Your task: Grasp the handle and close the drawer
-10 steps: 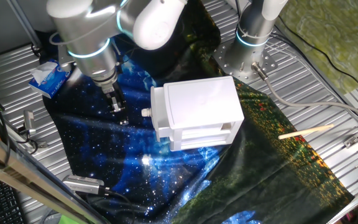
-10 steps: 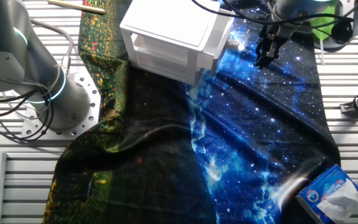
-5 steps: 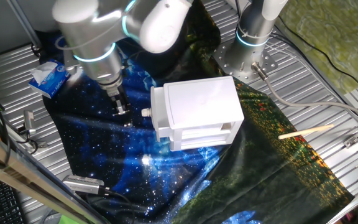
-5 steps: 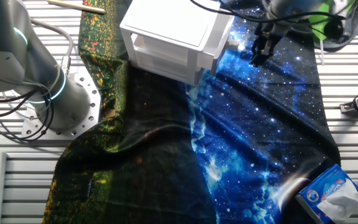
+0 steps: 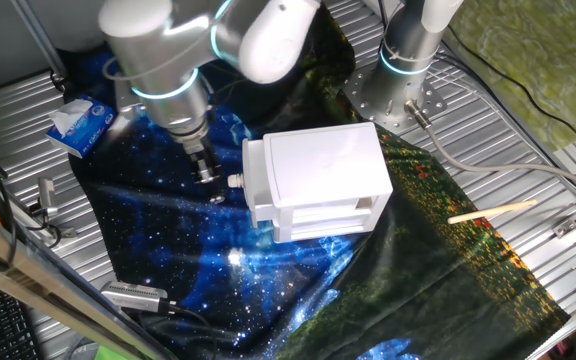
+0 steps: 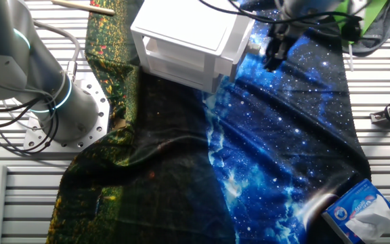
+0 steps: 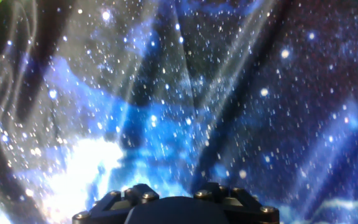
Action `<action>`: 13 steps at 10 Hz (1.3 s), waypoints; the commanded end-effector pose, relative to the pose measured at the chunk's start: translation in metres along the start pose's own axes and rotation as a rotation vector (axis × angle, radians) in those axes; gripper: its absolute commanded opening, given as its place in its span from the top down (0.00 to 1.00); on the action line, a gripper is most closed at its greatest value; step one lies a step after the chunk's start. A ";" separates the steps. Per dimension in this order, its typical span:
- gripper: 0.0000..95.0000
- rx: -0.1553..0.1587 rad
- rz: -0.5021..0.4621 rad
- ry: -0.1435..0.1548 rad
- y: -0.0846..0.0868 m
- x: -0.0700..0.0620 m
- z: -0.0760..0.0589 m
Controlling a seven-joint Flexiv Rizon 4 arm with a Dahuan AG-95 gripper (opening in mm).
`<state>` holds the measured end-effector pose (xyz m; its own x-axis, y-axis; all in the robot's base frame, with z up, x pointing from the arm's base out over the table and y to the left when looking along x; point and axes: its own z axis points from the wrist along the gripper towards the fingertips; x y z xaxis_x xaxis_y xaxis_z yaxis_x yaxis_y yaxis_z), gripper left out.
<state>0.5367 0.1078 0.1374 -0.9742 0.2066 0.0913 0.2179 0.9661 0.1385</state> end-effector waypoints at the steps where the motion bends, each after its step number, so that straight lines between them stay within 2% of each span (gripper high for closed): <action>1: 0.60 0.001 0.002 -0.004 -0.001 0.003 0.003; 13: 0.60 0.000 0.035 0.008 0.005 0.014 -0.001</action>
<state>0.5234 0.1154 0.1411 -0.9652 0.2392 0.1056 0.2522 0.9582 0.1347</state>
